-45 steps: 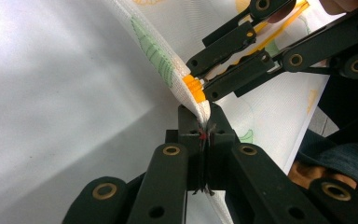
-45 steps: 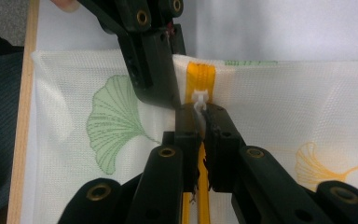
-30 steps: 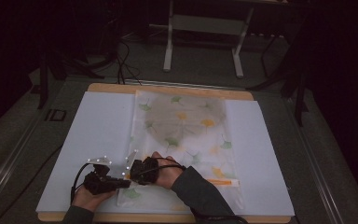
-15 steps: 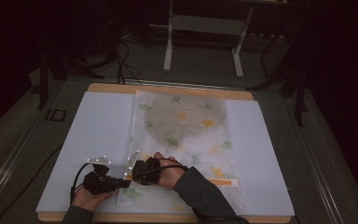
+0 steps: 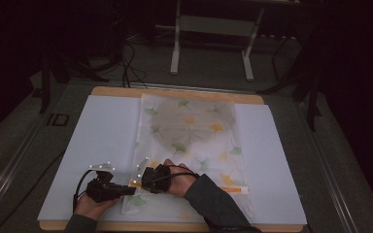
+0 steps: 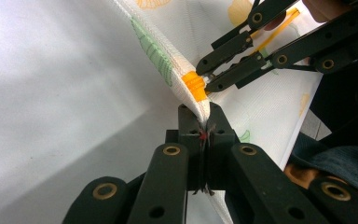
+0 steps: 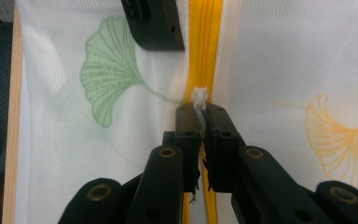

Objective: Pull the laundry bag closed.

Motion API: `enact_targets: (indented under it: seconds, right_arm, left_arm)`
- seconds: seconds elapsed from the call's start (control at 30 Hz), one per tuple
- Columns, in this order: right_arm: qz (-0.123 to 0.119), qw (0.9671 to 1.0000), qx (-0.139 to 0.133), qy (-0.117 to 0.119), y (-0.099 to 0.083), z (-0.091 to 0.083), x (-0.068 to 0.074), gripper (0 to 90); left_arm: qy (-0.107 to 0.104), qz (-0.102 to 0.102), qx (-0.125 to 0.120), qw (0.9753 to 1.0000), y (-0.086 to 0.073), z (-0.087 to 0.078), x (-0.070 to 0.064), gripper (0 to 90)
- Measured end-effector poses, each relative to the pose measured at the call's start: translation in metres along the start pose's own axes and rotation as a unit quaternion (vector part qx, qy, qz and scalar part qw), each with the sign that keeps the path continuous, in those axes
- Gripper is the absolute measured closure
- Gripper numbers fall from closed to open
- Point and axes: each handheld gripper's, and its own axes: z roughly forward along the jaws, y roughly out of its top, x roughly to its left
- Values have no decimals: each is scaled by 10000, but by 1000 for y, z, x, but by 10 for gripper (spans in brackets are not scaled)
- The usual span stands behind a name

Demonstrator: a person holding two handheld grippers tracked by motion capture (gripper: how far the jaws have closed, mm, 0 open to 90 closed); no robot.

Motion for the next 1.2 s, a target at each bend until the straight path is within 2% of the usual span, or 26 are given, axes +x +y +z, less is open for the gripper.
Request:
enact_targets:
  seconds: [0.47, 1.2]
  right_arm:
    - [67, 9999, 139, -29, -13, -3, -1, 853]
    - [89, 9998, 159, -57, -22, -7, 1, 854]
  left_arm:
    - [5, 15, -34, 10000, 0, -1, 0, 882]
    - [-8, 28, -63, 10000, 0, -2, 0, 879]
